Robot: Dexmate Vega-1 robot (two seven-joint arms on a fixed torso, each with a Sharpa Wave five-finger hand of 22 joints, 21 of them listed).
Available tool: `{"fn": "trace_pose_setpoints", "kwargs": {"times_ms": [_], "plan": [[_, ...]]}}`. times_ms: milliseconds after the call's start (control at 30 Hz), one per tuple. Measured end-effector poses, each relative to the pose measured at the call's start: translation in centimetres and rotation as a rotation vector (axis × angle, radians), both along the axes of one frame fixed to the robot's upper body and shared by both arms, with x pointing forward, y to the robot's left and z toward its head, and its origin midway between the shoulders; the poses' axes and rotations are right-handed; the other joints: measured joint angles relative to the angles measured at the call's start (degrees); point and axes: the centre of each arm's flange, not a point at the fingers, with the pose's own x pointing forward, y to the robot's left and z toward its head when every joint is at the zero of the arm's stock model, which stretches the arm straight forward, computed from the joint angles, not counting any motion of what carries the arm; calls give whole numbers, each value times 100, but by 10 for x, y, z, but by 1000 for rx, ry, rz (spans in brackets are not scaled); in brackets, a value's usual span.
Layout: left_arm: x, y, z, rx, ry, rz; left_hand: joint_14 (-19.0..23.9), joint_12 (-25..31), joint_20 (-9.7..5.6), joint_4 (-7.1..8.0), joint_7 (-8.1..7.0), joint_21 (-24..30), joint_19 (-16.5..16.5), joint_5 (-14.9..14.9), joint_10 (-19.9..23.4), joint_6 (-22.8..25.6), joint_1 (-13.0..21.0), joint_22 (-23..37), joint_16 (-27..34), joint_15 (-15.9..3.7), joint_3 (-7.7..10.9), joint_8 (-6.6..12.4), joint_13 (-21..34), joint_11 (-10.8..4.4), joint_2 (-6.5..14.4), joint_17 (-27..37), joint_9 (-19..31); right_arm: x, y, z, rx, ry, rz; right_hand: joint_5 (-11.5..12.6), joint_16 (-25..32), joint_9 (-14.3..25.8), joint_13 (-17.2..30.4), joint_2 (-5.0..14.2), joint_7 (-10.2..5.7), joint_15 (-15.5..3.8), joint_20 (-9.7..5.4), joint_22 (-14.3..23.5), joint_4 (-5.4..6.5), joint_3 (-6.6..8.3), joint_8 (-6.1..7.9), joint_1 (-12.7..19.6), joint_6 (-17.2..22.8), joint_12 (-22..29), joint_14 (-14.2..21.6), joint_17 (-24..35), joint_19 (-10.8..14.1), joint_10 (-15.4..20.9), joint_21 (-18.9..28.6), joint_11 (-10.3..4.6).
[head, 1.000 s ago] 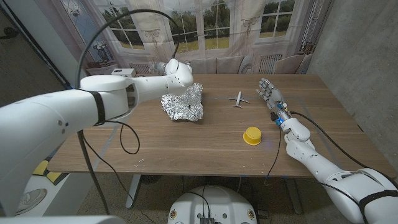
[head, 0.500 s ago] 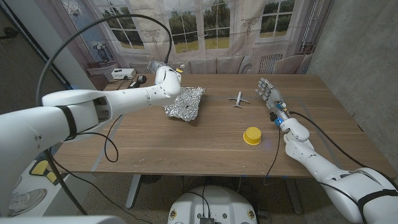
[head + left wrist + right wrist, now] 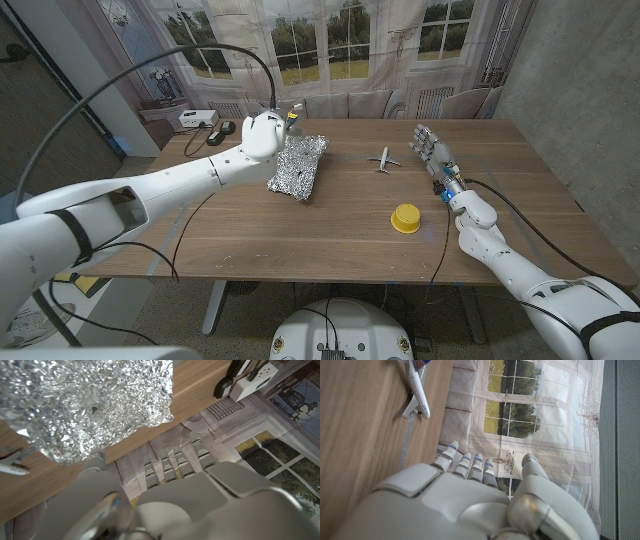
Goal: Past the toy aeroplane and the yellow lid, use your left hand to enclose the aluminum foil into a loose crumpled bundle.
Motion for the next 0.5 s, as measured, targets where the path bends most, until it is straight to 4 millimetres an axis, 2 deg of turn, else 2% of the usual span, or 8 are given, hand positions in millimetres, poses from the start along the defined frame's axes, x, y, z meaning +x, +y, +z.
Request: {"fn": "trace_pose_setpoints", "kwargs": {"times_ms": [100,233,333,400,500], "plan": [[-6,-3,-5,-21,21,-43,196,-103,4,-97,1,67,491,0,102,-1,28,-26,0,-13,3,-80,-174,-61,-28,-76,-89,-4,1,-2,-3,-3,3,0,0,0,0,0,0,0,0,0,0,0,0,0,0,0,0,0,0,0,0,0],[-12,-3,-11,-42,42,-66,549,-167,-7,-218,3,80,1018,47,375,1,144,-53,51,-19,-24,-123,-385,9,-144,-111,-145,-7,1,-4,-3,-3,4,0,0,0,0,0,-32,-1,0,0,0,0,0,0,32,0,0,0,0,0,0,0],[-15,-4,-15,-46,59,-75,637,-175,35,-240,51,80,1112,49,479,49,167,-53,51,-41,-32,-123,-466,12,-167,-111,-154,-9,2,-5,-4,-5,5,0,0,0,0,0,-32,-1,0,0,0,0,0,0,32,0,-1,0,0,0,0,0],[-17,-4,-18,-48,76,-73,632,-257,116,-257,111,-15,1025,49,479,60,168,-53,19,-46,-48,-129,-533,11,-168,-111,-154,-11,2,-6,-4,-6,6,0,0,0,0,0,-31,-1,0,0,0,0,0,0,32,0,-1,0,0,0,0,0],[-17,-4,-20,-45,91,-64,345,-422,112,-264,208,-209,808,68,342,-29,190,-53,-111,-49,-56,-168,-648,-12,-189,-111,-154,-13,1,-7,-4,-7,5,0,0,0,0,0,-31,-1,0,0,0,0,0,0,32,0,-1,0,0,0,0,0]]}}
